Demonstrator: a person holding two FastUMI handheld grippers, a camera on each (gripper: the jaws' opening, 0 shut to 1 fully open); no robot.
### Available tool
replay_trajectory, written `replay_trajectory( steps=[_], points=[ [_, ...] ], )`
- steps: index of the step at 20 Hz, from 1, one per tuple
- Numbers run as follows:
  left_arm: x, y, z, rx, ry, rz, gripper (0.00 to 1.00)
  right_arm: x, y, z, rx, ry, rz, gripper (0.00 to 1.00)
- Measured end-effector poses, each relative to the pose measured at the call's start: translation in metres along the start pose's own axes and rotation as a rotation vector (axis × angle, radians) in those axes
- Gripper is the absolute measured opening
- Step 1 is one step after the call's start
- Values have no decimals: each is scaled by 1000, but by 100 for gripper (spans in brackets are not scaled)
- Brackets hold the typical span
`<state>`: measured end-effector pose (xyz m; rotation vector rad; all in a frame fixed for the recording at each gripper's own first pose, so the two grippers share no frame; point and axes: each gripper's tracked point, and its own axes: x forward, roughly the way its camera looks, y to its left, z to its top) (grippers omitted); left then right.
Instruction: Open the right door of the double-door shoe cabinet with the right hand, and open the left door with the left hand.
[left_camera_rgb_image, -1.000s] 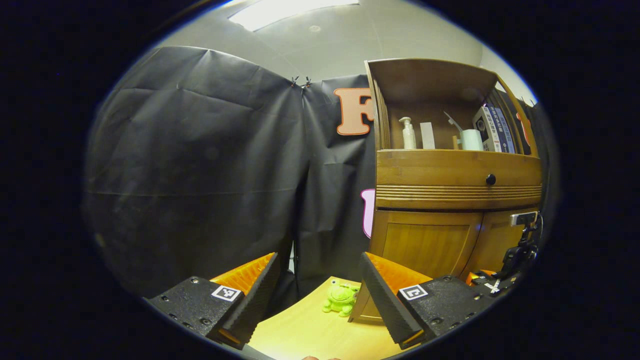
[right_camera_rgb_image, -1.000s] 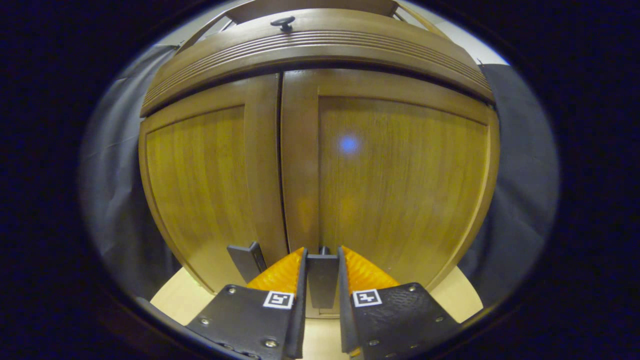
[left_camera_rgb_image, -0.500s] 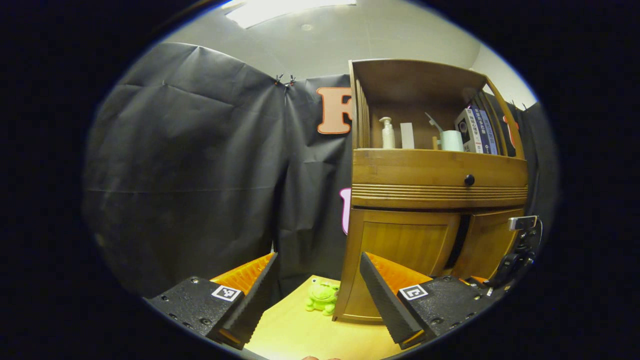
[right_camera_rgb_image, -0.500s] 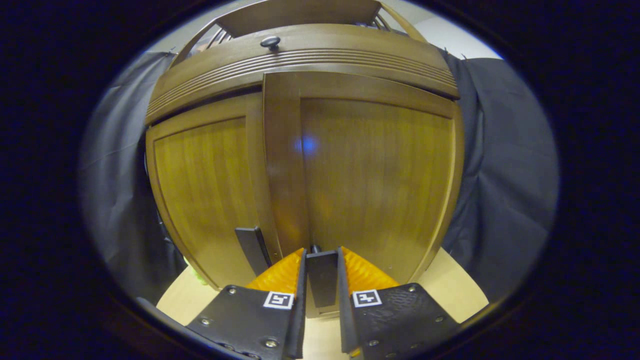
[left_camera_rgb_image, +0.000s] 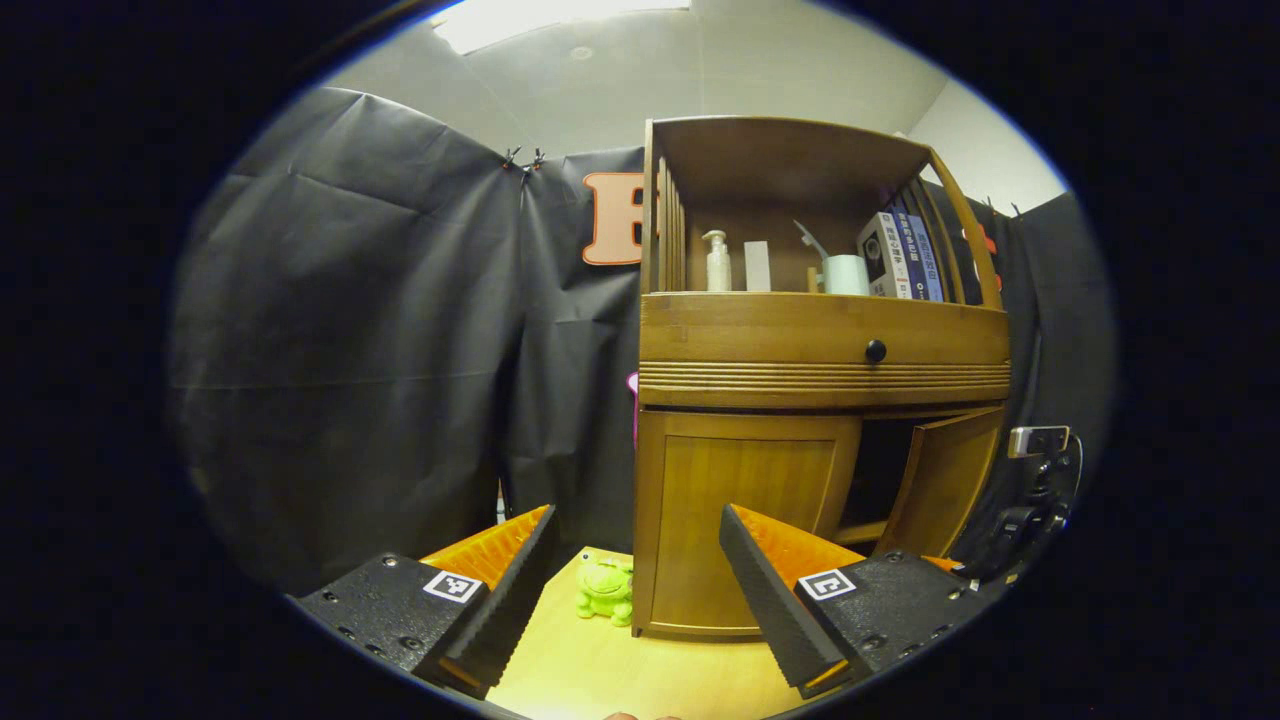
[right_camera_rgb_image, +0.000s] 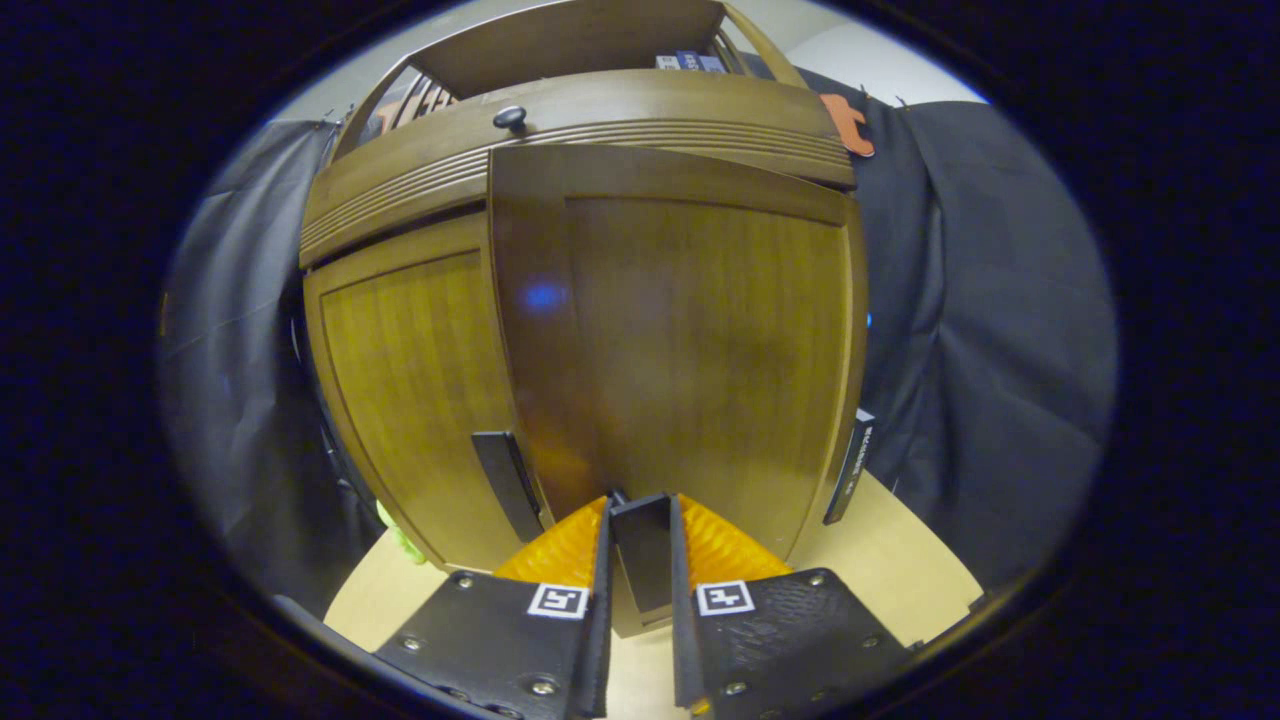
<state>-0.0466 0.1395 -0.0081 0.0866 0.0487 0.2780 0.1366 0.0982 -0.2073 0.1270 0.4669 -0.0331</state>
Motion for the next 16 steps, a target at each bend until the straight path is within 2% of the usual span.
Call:
replay_trajectory(
  steps=[8,16],
  points=[
    [-1,-44,-8,-8,17,-122,99,-5,-3,15,11,4,-20,25],
    [-5,-89,-16,-34,35,-242,99,-6,-10,41,13,0,-97,25]
  ],
)
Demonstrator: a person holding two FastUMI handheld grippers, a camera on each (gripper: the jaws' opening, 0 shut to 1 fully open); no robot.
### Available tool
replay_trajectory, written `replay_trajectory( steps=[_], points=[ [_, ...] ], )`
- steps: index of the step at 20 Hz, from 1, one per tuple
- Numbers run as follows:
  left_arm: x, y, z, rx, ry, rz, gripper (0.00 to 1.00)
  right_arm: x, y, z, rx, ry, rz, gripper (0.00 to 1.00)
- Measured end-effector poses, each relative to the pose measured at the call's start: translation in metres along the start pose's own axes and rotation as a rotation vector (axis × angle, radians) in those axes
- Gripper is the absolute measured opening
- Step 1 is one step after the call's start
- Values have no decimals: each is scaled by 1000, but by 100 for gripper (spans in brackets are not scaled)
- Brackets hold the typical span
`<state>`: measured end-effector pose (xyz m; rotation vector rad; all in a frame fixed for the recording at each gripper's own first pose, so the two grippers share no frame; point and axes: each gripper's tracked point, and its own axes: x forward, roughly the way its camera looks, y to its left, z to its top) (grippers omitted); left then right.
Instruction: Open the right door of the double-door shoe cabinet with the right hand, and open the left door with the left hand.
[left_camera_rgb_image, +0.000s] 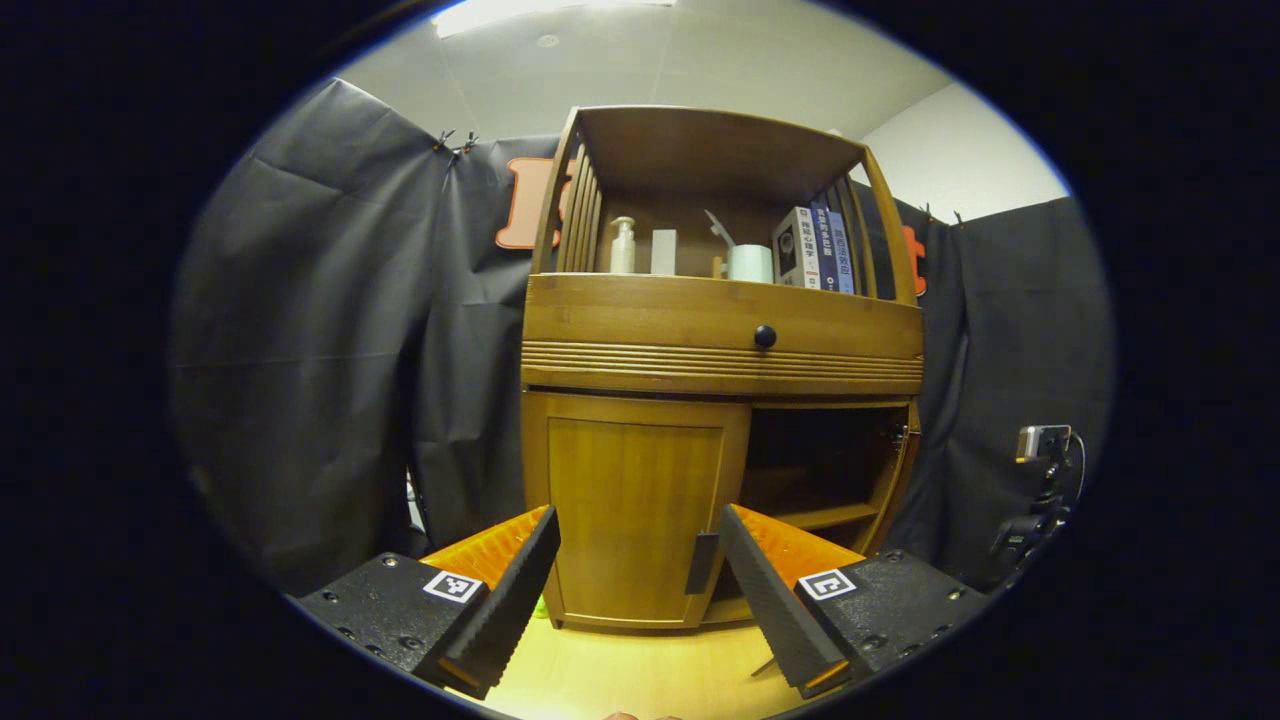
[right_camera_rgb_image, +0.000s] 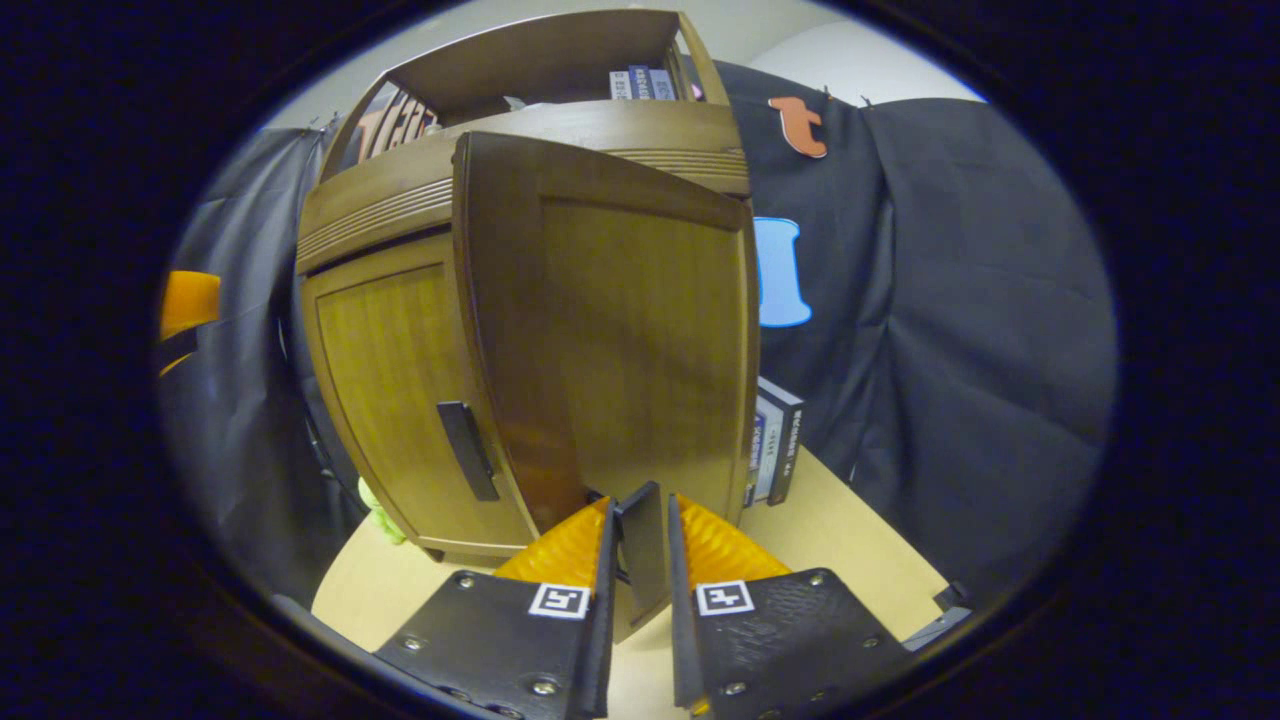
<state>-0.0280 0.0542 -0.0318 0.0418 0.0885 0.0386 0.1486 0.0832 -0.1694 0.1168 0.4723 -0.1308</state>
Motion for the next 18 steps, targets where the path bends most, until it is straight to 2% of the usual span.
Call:
replay_trajectory(
  steps=[8,11,14,16,17,18],
  points=[
    [9,-29,-9,-14,20,-78,99,-10,-20,10,22,-3,-100,24],
    [13,-42,-11,-16,29,-110,99,-22,-50,4,43,-1,-129,24],
    [14,-55,-13,-14,36,-141,99,-24,-62,1,57,3,-147,24],
    [16,-62,-15,-10,40,-158,99,-26,-77,0,43,-7,-186,26],
    [17,-65,-16,-9,40,-165,99,-29,-83,2,33,-15,-201,18],
    [19,-69,-17,-9,41,-172,99,-30,-89,3,32,-19,-208,17]
  ],
)
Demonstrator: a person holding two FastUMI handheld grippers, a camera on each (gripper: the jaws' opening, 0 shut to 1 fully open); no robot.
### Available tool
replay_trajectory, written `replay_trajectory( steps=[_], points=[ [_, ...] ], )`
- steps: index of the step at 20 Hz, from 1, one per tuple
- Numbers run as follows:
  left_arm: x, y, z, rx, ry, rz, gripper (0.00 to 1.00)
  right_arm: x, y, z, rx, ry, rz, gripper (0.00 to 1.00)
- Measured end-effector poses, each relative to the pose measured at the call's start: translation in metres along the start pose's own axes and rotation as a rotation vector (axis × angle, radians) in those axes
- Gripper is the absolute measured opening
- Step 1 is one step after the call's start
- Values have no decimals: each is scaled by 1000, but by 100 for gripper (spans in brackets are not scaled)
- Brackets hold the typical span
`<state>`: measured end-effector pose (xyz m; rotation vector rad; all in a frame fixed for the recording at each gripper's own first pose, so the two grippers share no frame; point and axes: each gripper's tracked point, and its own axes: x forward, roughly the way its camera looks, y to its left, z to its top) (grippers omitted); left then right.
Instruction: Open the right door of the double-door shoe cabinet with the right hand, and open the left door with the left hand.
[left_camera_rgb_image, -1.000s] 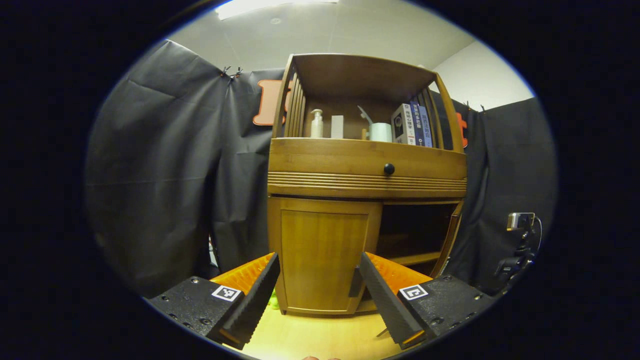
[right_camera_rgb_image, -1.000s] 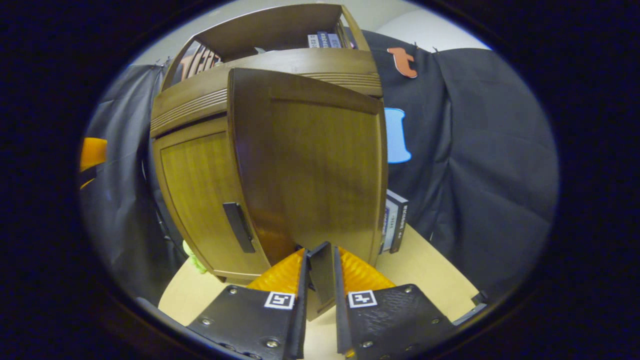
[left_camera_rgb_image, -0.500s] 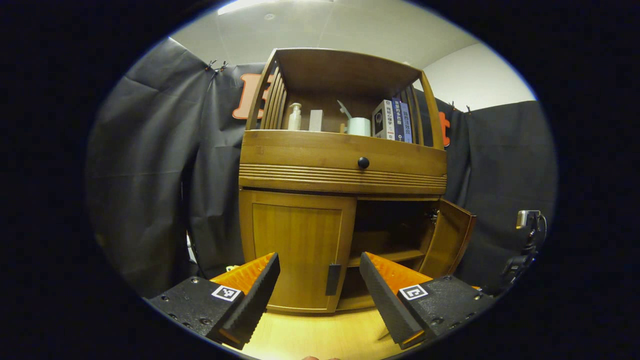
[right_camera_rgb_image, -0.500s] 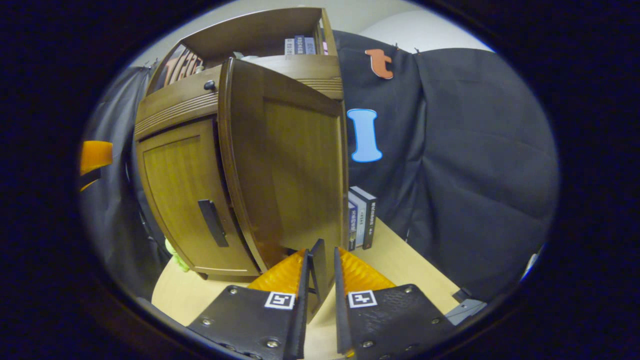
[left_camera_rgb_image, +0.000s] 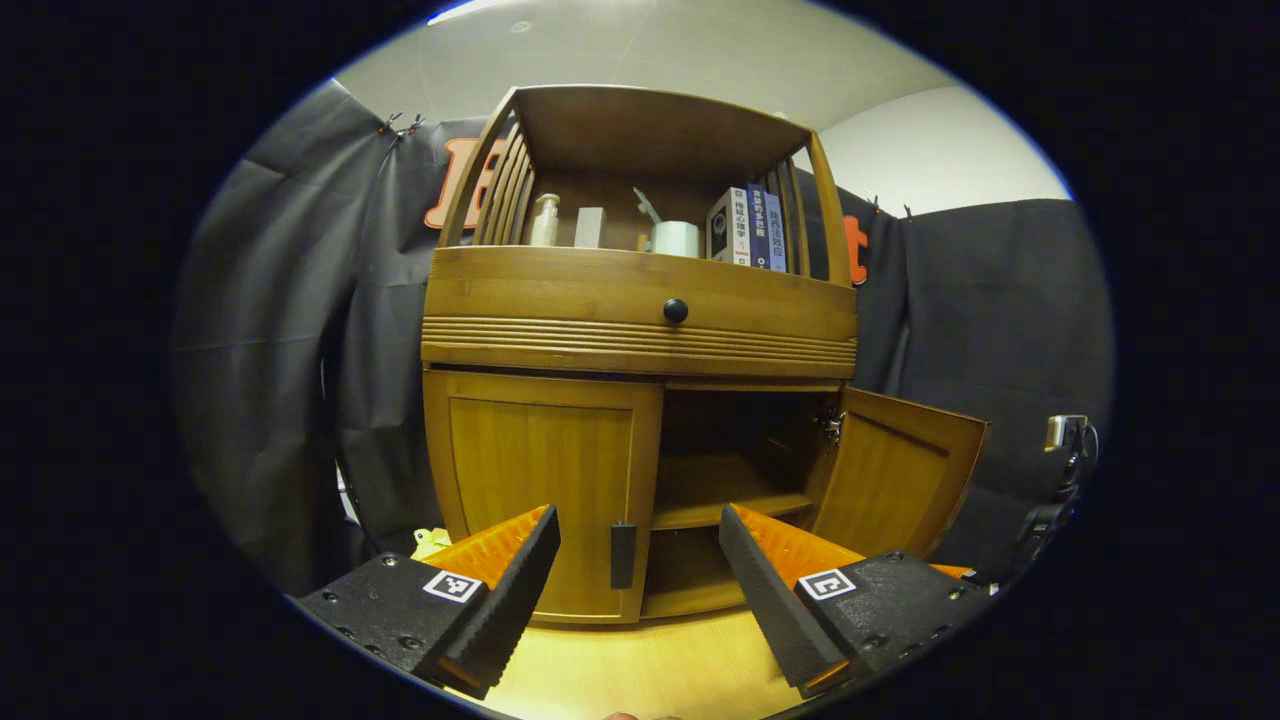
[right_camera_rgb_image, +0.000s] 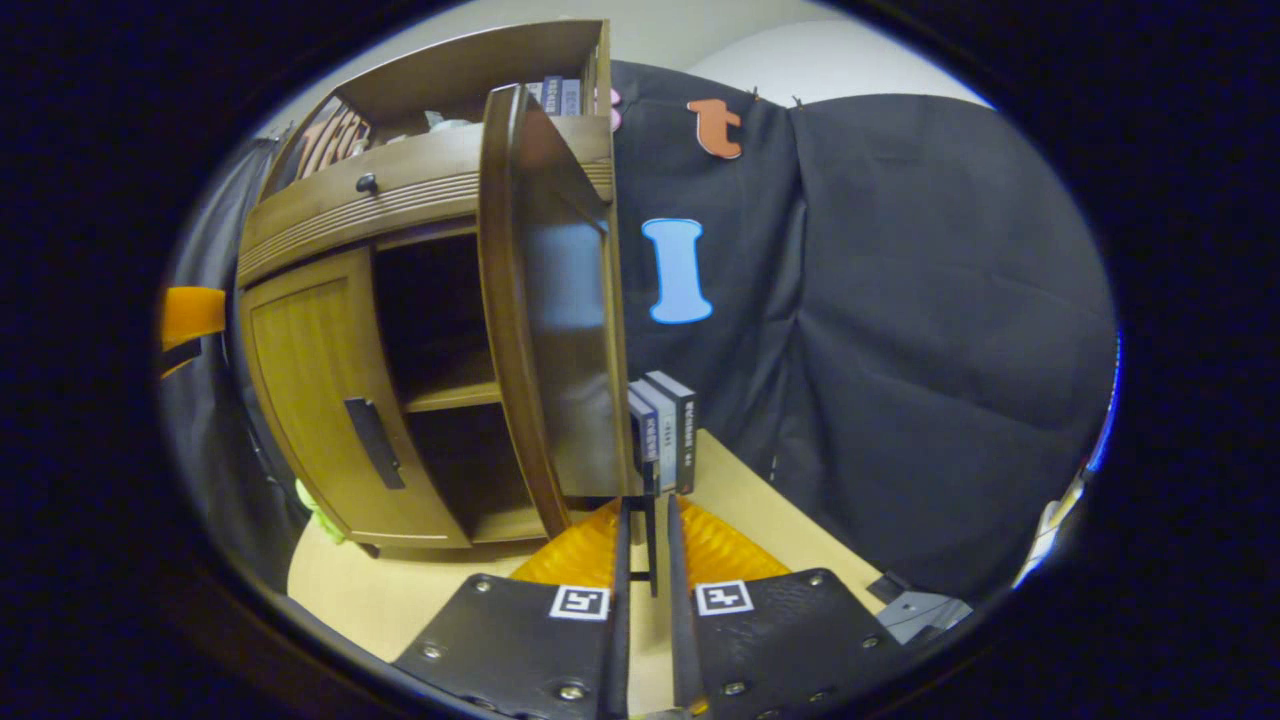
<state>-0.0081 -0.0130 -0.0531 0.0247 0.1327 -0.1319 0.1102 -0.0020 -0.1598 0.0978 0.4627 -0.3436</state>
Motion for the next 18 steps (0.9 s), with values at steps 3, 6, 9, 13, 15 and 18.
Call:
replay_trajectory(
  steps=[3,6,9,13,15,18],
  points=[
    [6,-6,-6,1,10,-13,99,-1,-14,6,1,-15,-16,17],
    [14,-7,-13,9,23,-17,99,0,-31,15,-27,-50,-64,17],
    [24,-3,-22,23,27,-12,99,-1,-46,18,-43,-62,-112,17],
    [46,14,-39,48,49,19,97,-1,-68,23,-34,-78,-169,17],
    [59,23,-51,57,72,35,97,-2,-82,26,-30,-90,-205,17],
    [80,28,-70,64,109,35,96,-1,-78,31,3,-100,-175,17]
  ],
)
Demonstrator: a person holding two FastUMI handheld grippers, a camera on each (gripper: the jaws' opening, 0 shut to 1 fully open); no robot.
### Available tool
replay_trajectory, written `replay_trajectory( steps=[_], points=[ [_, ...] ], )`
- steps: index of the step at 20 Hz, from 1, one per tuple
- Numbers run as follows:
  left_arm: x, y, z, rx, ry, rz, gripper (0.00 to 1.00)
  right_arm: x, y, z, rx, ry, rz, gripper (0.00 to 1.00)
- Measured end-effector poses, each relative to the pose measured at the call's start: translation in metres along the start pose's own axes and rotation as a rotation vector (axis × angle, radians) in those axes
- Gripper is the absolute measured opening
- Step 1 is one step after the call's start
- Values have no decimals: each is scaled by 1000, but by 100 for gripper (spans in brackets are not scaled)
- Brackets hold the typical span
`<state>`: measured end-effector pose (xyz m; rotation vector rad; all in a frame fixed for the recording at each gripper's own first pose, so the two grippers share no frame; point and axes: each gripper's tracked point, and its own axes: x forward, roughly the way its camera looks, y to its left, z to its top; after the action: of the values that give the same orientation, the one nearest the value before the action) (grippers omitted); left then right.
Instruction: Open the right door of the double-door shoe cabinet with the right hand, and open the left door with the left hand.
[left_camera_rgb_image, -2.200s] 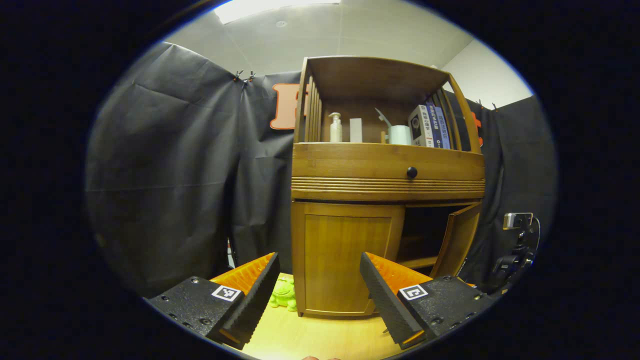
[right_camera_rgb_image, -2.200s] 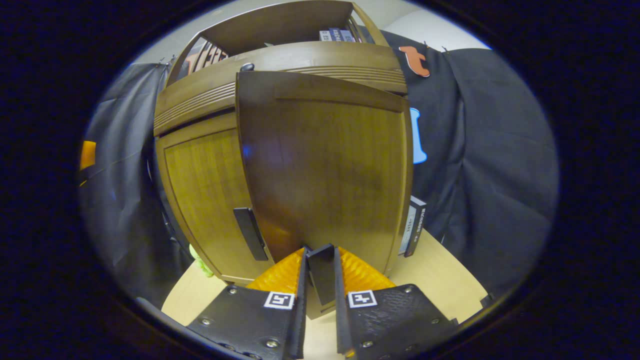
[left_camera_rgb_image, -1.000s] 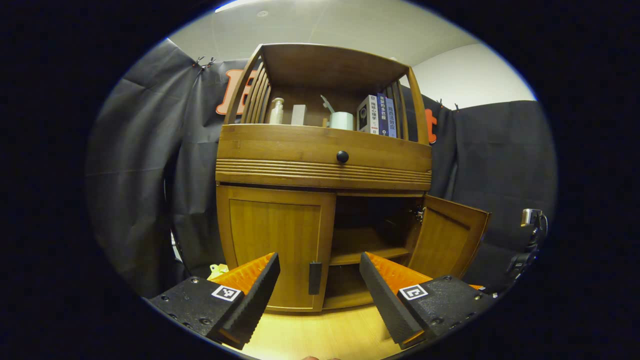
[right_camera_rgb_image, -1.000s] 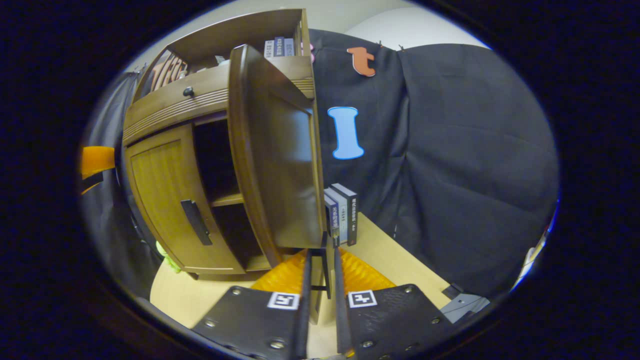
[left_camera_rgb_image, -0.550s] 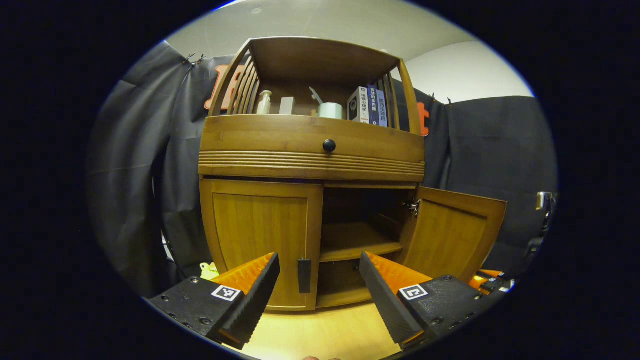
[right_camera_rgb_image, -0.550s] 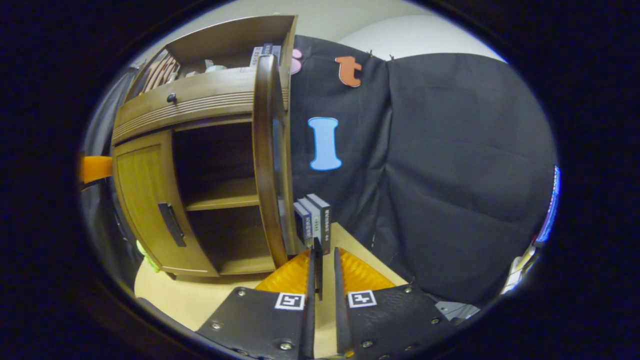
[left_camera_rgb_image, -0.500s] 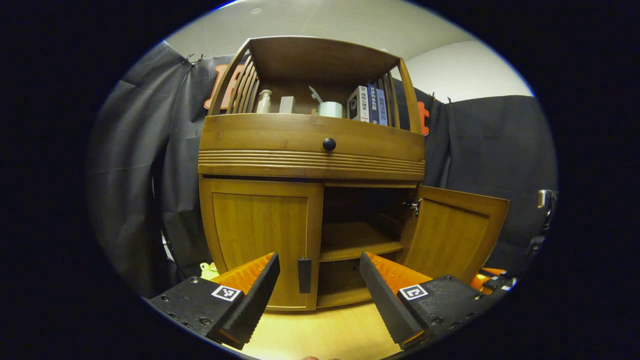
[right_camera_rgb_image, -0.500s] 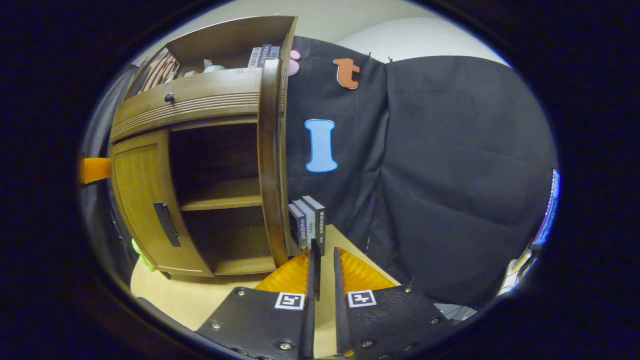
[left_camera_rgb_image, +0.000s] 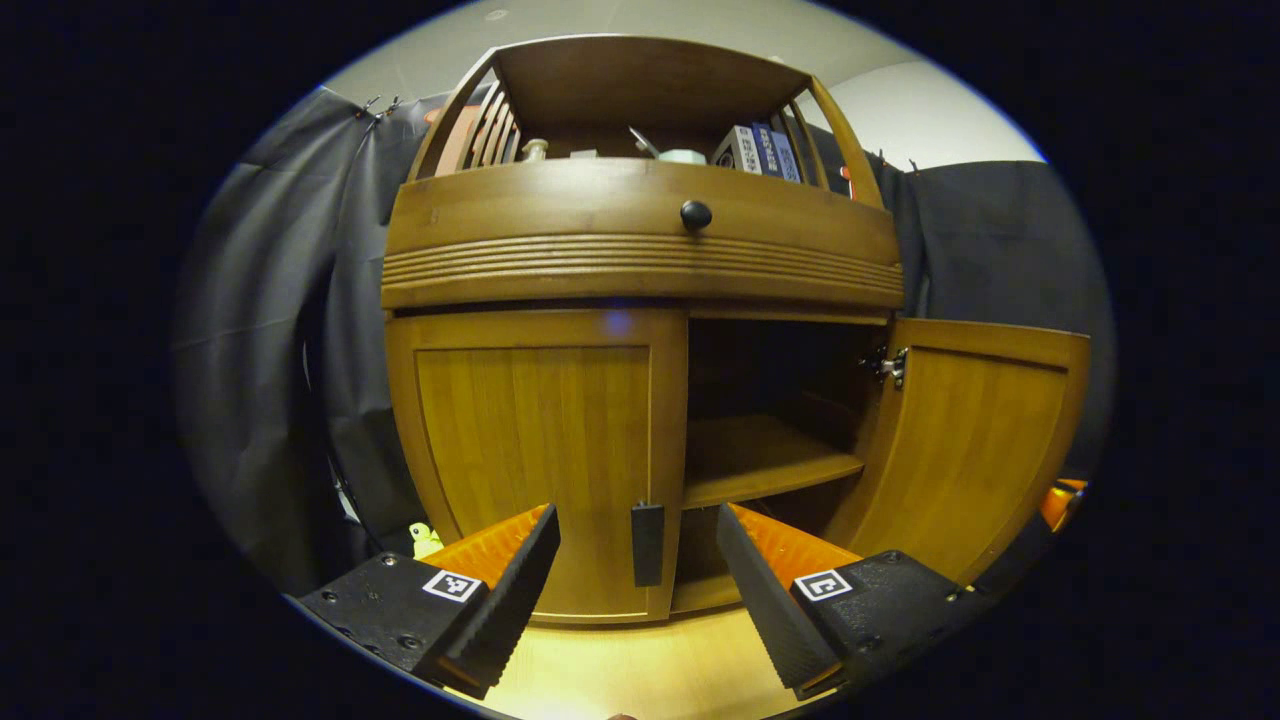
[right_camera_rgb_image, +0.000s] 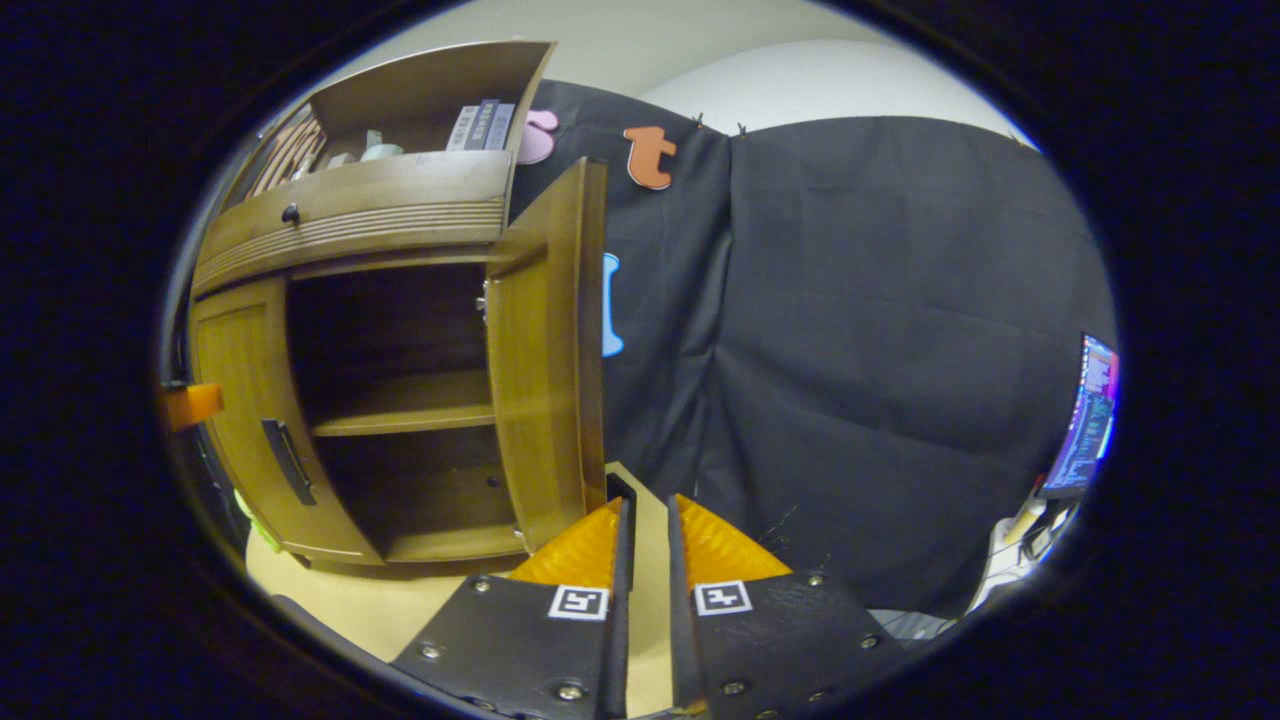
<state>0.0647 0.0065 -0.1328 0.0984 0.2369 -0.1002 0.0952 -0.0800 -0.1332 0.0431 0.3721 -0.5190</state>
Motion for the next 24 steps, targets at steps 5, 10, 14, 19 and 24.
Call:
replay_trajectory(
  steps=[5,10,14,19,24],
  points=[
    [35,-5,-26,-22,57,-15,95,-9,-4,33,-2,-88,-15,18],
    [69,-3,-44,-30,94,-3,91,-34,-11,92,40,-198,-2,17],
    [94,-1,-61,-21,116,23,93,-54,-12,129,67,-267,17,17],
    [116,8,-78,17,138,66,80,-69,-9,144,80,-297,43,17],
    [129,6,-78,8,116,69,71,-77,-11,146,24,-310,35,17]
  ],
)
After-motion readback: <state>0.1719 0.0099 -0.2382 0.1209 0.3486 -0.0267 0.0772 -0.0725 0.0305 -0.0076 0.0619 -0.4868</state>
